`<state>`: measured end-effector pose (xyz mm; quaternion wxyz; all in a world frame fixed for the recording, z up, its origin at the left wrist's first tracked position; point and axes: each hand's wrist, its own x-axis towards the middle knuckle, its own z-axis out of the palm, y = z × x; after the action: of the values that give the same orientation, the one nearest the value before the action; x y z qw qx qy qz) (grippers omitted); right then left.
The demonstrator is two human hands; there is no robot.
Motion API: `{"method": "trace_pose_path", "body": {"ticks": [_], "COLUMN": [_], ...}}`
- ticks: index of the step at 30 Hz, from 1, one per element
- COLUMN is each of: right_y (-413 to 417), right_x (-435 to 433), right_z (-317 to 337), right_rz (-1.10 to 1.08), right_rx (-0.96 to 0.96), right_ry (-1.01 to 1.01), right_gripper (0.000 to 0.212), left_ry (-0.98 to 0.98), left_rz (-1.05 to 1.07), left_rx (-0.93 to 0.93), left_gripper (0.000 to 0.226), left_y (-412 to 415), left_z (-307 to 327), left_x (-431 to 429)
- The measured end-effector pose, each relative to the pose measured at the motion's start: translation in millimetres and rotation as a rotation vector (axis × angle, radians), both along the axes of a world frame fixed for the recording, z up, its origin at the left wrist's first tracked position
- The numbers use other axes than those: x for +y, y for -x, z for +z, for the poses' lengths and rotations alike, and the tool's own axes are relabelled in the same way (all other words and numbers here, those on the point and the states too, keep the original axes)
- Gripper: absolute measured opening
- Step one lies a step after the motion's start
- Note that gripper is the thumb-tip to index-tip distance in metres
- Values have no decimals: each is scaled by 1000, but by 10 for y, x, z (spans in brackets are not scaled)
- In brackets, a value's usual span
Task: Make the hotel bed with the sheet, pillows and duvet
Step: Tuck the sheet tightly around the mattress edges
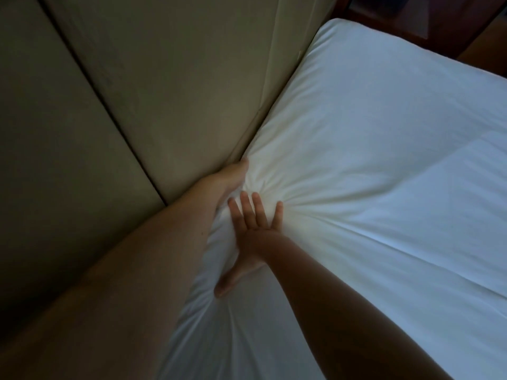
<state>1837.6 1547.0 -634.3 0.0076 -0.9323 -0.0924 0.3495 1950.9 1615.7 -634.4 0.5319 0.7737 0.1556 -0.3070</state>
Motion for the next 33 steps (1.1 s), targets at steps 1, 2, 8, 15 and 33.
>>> {"method": "trace_pose_path", "body": {"ticks": [1, 2, 8, 15, 33], "right_y": [-2, -5, -1, 14, 2139], "right_x": [-2, -8, -15, 46, 1104], "right_z": [-8, -12, -35, -83, -83], "right_rz": [-1, -2, -3, -10, 6], "right_rx": [-5, -10, -4, -124, -419], "right_ry": [-1, 0, -8, 38, -57], "right_gripper": [157, 155, 157, 161, 89], "left_ry": [6, 2, -34, -112, -427], "left_rz": [35, 49, 13, -142, -213], "left_rx": [1, 7, -4, -231, -367], "left_gripper": [77, 90, 73, 46, 46], "left_y": [-2, -22, 179, 820, 2951], "left_z": [-85, -164, 47, -229, -206], "left_x": [12, 16, 38, 517, 1752]}}
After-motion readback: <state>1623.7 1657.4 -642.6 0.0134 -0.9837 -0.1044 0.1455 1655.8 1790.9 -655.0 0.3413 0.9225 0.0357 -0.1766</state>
